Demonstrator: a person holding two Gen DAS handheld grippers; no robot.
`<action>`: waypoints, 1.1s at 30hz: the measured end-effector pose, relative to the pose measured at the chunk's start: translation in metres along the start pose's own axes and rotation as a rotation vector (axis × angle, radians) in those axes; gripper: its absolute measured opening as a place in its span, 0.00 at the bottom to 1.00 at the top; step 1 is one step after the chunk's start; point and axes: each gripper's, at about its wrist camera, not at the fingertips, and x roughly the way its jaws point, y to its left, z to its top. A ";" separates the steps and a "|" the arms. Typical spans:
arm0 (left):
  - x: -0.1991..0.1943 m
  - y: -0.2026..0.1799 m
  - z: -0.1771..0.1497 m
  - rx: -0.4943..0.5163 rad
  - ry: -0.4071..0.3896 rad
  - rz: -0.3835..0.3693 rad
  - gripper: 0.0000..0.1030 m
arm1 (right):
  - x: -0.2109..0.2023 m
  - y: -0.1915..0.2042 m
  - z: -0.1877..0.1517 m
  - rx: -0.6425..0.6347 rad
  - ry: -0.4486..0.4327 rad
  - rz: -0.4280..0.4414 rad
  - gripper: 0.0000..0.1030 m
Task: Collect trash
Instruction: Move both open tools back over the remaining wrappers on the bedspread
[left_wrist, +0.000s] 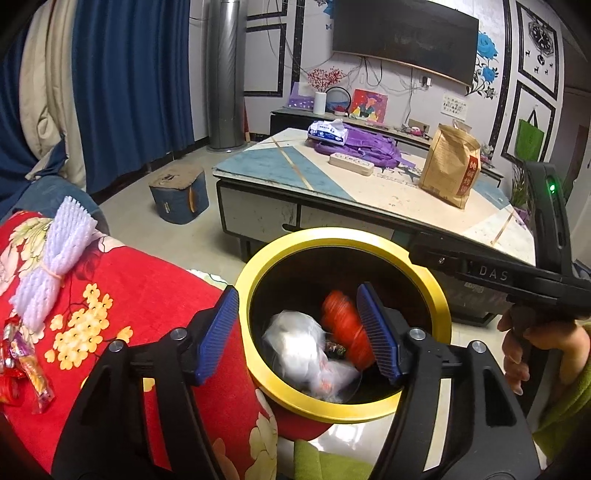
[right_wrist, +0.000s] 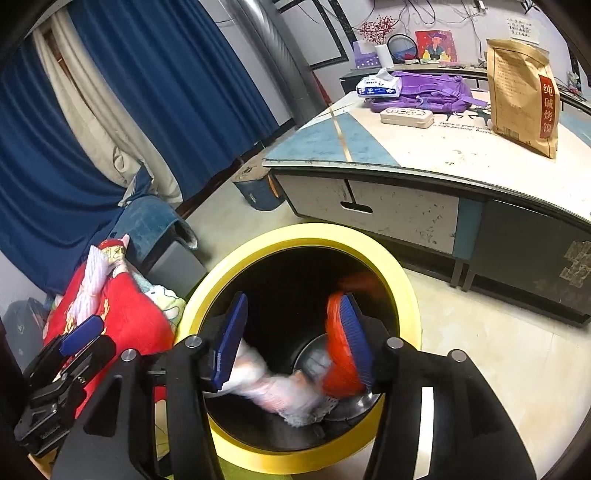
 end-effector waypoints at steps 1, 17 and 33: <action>-0.002 0.001 0.001 -0.006 -0.005 0.001 0.60 | 0.000 0.000 0.000 0.002 0.001 -0.003 0.49; -0.048 0.026 0.003 -0.112 -0.095 0.038 0.89 | -0.026 0.032 0.005 -0.071 -0.145 0.019 0.74; -0.092 0.050 0.002 -0.173 -0.183 0.110 0.89 | -0.034 0.069 -0.001 -0.146 -0.150 0.068 0.77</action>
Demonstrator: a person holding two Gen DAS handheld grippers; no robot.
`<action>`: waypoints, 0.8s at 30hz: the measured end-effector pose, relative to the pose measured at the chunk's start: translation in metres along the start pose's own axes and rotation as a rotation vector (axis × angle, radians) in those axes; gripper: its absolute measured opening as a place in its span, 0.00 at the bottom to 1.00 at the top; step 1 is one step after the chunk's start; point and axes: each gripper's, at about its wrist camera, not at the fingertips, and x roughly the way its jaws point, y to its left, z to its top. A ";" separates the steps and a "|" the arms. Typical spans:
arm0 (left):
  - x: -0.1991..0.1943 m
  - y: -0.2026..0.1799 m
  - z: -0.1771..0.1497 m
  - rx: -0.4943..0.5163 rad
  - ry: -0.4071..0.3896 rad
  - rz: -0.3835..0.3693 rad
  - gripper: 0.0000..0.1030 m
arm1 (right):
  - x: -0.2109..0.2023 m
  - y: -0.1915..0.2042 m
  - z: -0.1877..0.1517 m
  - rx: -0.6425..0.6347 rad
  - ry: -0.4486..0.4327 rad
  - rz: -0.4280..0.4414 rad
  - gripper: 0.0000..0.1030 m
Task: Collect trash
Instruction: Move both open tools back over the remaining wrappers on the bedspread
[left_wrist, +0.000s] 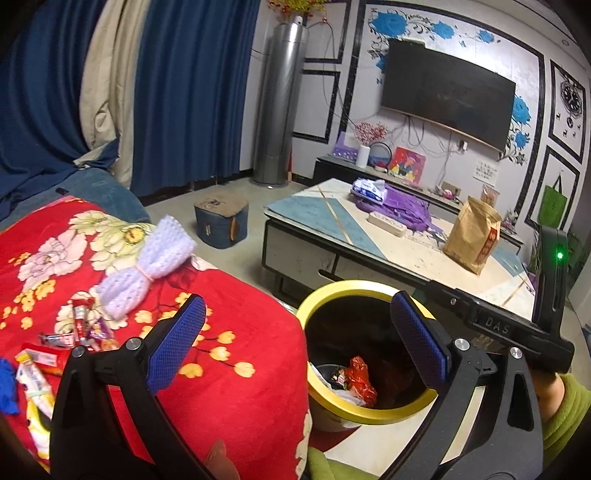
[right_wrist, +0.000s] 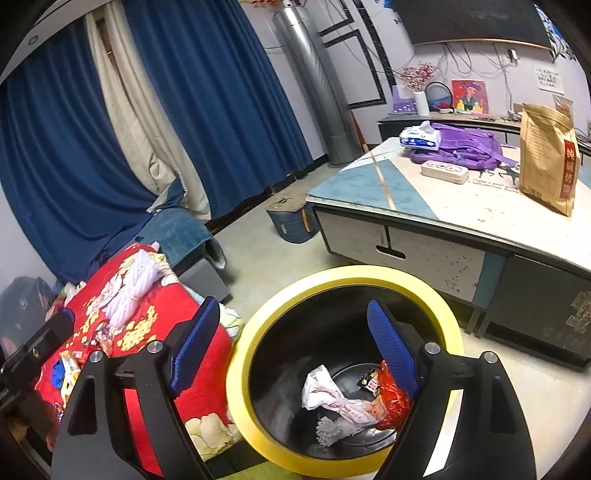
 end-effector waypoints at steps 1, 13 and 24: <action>-0.002 0.002 0.001 -0.003 -0.005 0.003 0.89 | -0.001 0.003 0.000 -0.003 -0.002 0.004 0.77; -0.040 0.046 0.005 -0.072 -0.062 0.108 0.89 | -0.006 0.054 -0.008 -0.091 0.011 0.082 0.79; -0.076 0.088 0.012 -0.127 -0.124 0.198 0.89 | -0.004 0.101 -0.020 -0.176 0.049 0.164 0.80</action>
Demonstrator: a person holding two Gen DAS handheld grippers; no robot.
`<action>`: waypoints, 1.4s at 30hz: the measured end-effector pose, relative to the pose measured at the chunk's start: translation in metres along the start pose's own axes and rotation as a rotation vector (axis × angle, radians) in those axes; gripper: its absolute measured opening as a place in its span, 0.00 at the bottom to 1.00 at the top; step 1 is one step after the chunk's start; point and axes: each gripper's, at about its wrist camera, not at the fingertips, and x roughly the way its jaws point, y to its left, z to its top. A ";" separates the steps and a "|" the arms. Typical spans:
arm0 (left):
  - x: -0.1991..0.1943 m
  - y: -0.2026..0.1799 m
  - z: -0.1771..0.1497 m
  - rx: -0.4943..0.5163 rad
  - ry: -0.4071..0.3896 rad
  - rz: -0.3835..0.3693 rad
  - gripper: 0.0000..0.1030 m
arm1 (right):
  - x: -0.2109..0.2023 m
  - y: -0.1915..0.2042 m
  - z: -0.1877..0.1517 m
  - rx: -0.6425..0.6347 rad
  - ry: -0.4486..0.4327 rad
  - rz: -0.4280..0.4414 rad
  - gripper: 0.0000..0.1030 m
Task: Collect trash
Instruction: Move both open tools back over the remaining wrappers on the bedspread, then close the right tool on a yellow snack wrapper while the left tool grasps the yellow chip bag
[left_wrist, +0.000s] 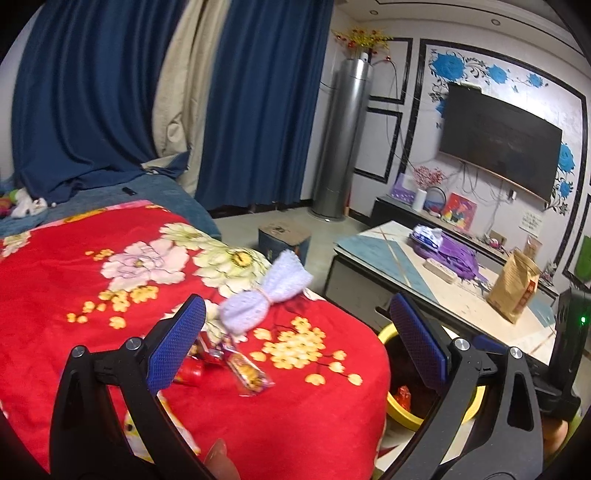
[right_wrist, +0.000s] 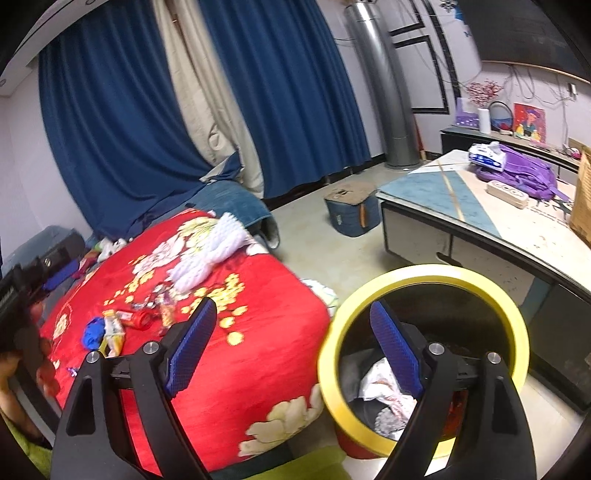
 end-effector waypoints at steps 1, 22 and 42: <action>-0.003 0.004 0.002 -0.001 -0.006 0.010 0.89 | 0.001 0.004 0.000 -0.008 0.002 0.006 0.80; -0.019 0.070 -0.008 0.062 0.064 0.115 0.89 | 0.048 0.102 -0.004 -0.183 0.091 0.130 0.80; 0.003 0.123 -0.043 -0.099 0.312 0.061 0.75 | 0.118 0.137 -0.017 -0.237 0.274 0.234 0.55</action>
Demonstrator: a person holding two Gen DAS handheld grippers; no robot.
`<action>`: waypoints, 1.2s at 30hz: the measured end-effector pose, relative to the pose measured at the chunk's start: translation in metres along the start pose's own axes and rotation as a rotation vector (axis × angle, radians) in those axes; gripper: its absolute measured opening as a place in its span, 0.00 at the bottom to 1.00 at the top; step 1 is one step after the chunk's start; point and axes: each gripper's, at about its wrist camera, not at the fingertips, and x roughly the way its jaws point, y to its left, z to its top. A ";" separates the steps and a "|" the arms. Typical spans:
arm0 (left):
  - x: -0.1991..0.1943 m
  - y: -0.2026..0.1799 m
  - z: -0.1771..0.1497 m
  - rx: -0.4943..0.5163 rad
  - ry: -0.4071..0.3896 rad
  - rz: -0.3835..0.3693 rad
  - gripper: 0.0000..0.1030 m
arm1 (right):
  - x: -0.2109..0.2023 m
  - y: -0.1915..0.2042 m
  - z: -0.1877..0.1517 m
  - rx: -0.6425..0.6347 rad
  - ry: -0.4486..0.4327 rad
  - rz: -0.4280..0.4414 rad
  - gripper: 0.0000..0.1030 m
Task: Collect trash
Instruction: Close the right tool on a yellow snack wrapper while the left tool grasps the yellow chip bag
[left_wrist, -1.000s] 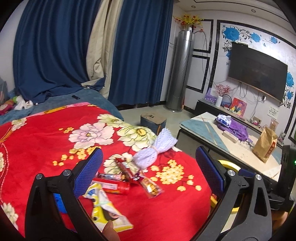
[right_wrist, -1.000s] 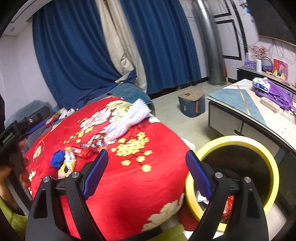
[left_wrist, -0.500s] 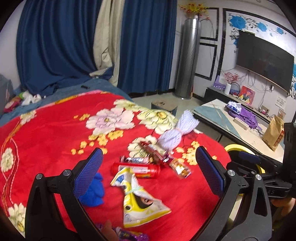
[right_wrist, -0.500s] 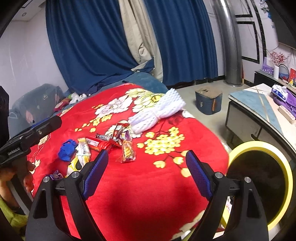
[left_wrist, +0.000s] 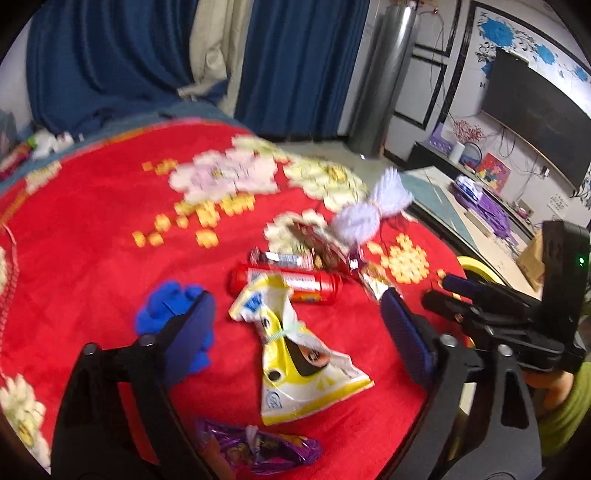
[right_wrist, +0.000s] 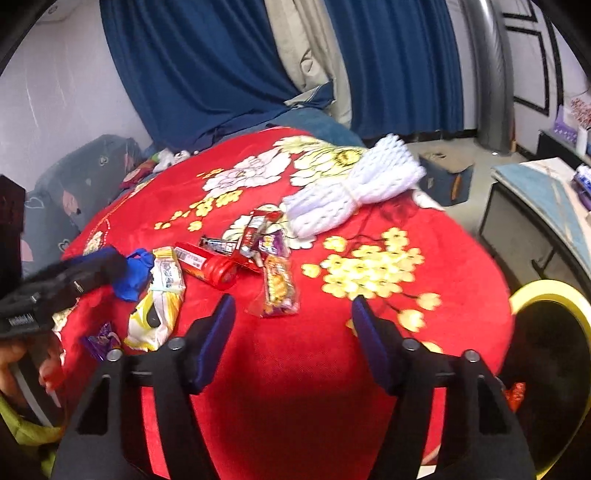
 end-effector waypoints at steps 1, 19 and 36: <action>0.005 0.004 -0.002 -0.027 0.025 -0.021 0.71 | 0.004 0.001 0.002 -0.002 0.008 0.006 0.53; 0.039 -0.002 -0.017 -0.025 0.150 -0.038 0.64 | 0.046 -0.015 -0.003 0.071 0.089 0.045 0.13; 0.039 -0.008 -0.020 0.026 0.134 -0.009 0.23 | 0.020 -0.013 -0.022 0.090 0.026 0.037 0.10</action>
